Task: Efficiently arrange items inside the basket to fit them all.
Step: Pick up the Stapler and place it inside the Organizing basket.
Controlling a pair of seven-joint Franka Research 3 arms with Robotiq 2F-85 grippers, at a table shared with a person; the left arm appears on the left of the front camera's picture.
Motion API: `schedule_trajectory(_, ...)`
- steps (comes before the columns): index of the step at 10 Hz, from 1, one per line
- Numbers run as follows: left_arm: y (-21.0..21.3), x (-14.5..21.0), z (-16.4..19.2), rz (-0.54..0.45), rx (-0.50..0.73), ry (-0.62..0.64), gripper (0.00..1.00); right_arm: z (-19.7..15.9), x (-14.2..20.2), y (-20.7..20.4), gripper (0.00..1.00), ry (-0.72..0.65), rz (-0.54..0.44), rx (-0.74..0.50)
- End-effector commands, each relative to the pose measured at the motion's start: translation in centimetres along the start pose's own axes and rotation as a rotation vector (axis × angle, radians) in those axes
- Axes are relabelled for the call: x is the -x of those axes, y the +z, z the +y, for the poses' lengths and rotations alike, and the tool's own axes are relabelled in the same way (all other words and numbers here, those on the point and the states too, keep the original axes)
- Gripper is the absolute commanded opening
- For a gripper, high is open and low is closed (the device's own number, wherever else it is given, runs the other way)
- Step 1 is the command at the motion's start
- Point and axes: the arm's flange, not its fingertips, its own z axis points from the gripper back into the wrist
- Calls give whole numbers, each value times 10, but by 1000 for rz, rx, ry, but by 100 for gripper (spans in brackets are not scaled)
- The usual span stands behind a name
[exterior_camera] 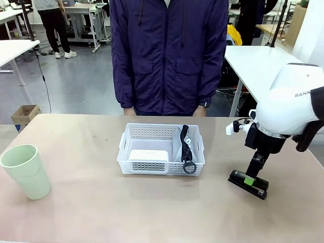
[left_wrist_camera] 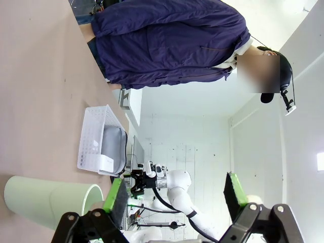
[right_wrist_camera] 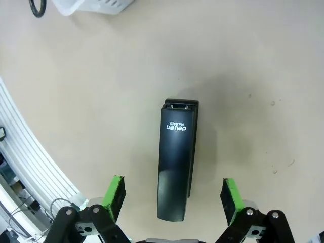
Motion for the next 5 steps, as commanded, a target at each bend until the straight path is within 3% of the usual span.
schedule_trajectory(1,-1,4,-1,2,14,-14,100,-2,6,4,100,35,3,-16)
schedule_trajectory(2,-1,4,-1,2,14,-14,100,0,0,0,100,0,0,0)
schedule_trajectory(5,-1,4,-1,2,14,-14,100,6,-12,-29,100,97,18,59)
